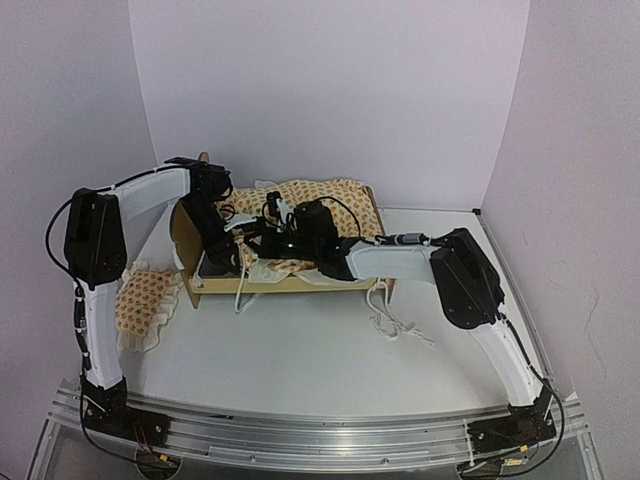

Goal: Set up the pet bed

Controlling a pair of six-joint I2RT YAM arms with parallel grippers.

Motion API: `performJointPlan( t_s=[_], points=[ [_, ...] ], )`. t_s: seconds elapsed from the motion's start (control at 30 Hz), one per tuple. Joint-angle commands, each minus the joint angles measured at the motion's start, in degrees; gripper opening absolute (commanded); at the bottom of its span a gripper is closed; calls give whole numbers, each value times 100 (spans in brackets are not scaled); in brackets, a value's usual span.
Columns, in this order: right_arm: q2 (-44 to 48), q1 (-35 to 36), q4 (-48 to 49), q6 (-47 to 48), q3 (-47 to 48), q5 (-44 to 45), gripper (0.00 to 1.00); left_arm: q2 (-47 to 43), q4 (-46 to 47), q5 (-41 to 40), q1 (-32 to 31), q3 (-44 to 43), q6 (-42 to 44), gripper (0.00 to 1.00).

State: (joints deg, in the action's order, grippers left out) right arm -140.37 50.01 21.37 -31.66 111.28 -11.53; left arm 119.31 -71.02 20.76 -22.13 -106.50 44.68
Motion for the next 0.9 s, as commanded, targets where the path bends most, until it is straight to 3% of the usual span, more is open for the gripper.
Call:
performJointPlan(
  t_s=[0.0,0.1,0.23,0.4,0.57,0.87],
  points=[
    [478,-14,591,21,142,-8,0,-504,-843,349,-108,-46,357,64],
    [452,-11,589,1,180,-21,0,-695,-827,702,-158,525,700,62],
    [438,-15,598,-26,183,-33,0,-932,351,-40,-287,1663,633,64],
    [444,-14,599,-31,166,-38,0,-797,1123,-532,-296,1906,543,64],
    [467,-17,597,-12,126,5,0,-595,916,-238,-555,2270,634,43],
    [465,-14,592,16,132,19,0,-338,1537,-802,-664,3206,775,41]
  ],
)
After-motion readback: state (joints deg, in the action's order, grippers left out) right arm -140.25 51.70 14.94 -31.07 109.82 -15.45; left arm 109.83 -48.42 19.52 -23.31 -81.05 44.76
